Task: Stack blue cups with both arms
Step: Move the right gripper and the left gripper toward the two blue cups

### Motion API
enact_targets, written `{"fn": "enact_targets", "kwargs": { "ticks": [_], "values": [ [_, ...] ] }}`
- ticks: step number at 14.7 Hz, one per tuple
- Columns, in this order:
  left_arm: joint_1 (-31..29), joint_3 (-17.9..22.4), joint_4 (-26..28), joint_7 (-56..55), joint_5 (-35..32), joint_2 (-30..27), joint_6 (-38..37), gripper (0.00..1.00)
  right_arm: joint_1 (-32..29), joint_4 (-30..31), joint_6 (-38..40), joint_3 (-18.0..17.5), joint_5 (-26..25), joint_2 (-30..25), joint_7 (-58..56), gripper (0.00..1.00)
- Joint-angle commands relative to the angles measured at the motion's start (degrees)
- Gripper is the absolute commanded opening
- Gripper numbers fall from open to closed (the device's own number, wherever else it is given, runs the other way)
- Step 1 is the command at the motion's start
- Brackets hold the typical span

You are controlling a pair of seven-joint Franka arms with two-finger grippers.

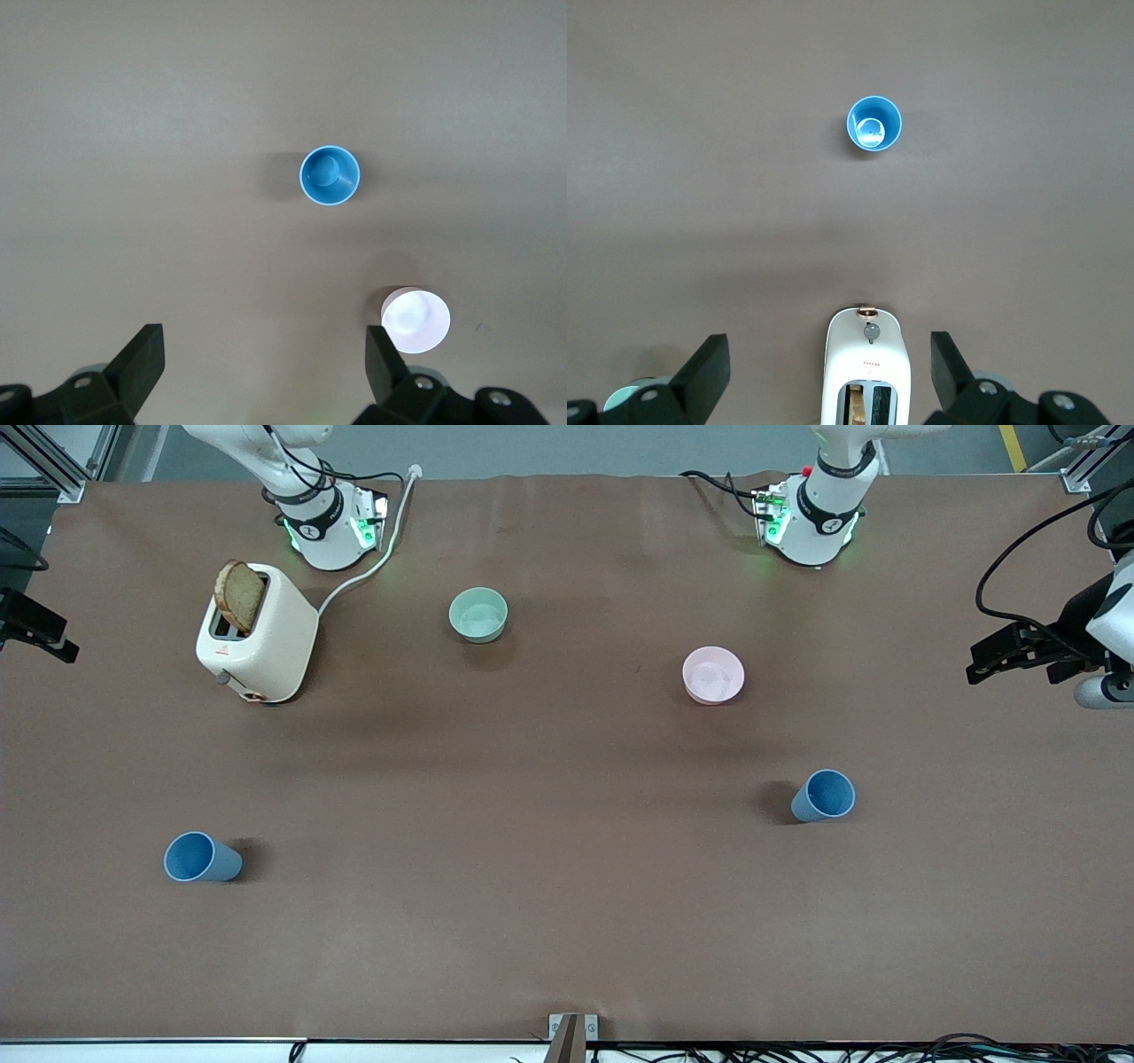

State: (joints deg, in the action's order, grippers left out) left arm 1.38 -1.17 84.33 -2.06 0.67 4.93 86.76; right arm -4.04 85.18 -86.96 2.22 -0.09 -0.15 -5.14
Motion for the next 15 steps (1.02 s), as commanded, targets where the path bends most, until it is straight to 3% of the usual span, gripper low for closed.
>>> {"fn": "enact_targets", "kwargs": {
  "ticks": [1, 7, 11, 13, 15],
  "values": [
    [-0.7, -0.1, -0.8, 0.7, -0.1, 2.4, 0.3, 1.0, -0.6, -0.9, 0.0, -0.5, 0.9, 1.6, -0.7, 1.0],
    [-0.6, -0.1, -0.5, 0.7, -0.8, 8.5, 9.5, 1.0, -1.6, -0.9, -7.2, 0.2, 0.9, 6.6, -0.7, 1.0],
    [0.2, -0.2, 0.2, 0.7, -0.8, 14.6, 10.1, 1.0, -2.7, 0.0, -13.5, 1.1, 2.0, 13.2, -0.7, 1.0],
    [0.2, -0.5, 2.6, 0.7, -0.8, 17.0, 13.0, 1.0, -4.8, 0.2, -16.9, 1.2, 6.4, 17.3, -1.6, 1.0],
    [0.5, -0.5, 7.7, 0.6, -0.7, 17.8, 18.3, 1.0, -5.0, 0.2, -21.9, 2.8, 7.7, 21.4, -5.7, 1.0]
  ]
}}
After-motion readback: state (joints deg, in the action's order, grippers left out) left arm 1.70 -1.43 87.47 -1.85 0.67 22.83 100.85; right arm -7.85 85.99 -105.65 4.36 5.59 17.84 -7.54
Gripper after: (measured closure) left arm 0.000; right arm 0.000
